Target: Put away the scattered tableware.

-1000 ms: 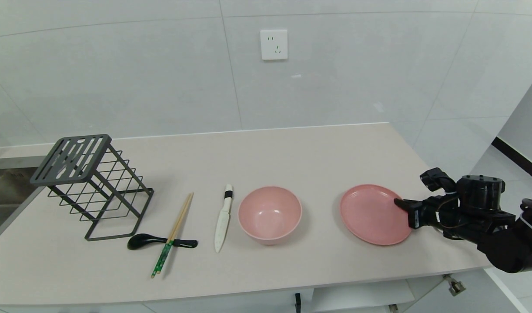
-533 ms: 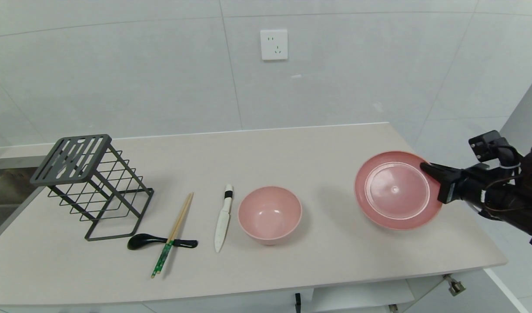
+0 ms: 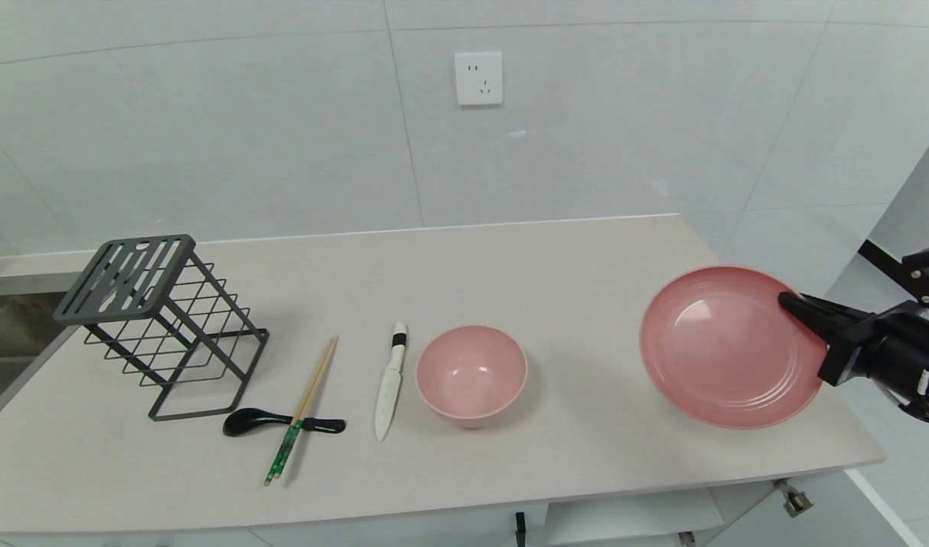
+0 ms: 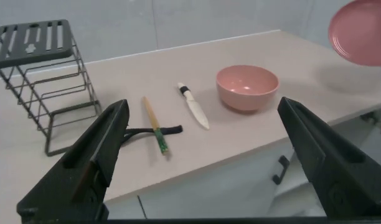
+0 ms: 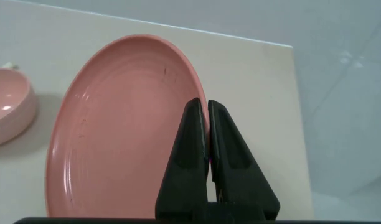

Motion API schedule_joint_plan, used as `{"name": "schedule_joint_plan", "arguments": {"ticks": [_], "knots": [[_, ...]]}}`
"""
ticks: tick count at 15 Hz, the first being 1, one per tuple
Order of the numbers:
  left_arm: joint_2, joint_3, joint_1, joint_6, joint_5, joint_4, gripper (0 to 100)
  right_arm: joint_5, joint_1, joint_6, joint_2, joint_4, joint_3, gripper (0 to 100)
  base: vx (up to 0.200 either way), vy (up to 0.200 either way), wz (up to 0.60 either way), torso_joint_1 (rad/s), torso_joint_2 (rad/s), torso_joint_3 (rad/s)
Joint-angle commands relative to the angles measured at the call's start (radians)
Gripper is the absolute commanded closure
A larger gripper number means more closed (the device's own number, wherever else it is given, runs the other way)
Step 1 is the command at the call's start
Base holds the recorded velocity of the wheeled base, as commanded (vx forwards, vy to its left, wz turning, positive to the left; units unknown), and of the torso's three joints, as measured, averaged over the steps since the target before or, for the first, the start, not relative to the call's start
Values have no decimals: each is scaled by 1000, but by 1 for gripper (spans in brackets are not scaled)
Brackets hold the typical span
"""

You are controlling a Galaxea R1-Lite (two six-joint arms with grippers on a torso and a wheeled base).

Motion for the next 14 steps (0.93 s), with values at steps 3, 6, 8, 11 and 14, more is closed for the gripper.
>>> {"name": "schedule_joint_plan", "arguments": {"ticks": [3, 6, 8, 11, 14], "knots": [[291, -85, -55, -39, -95, -6, 0, 4, -93, 28, -29, -59, 67, 100, 0, 0, 0, 0, 0, 0], [403, -77, -108, -34, -100, -32, 0, 4, -93, 27, -102, -58, 68, 100, 0, 0, 0, 0, 0, 0], [442, -80, -117, -13, -101, -55, 0, 4, -95, 27, -135, -58, 68, 100, 0, 0, 0, 0, 0, 0], [603, -174, -146, -16, -120, -60, 0, 5, -95, 25, -152, -58, 68, 100, 0, 0, 0, 0, 0, 0], [861, -290, -183, 13, -140, -87, 0, 7, -95, 23, -158, -58, 68, 100, 0, 0, 0, 0, 0, 0]]}}
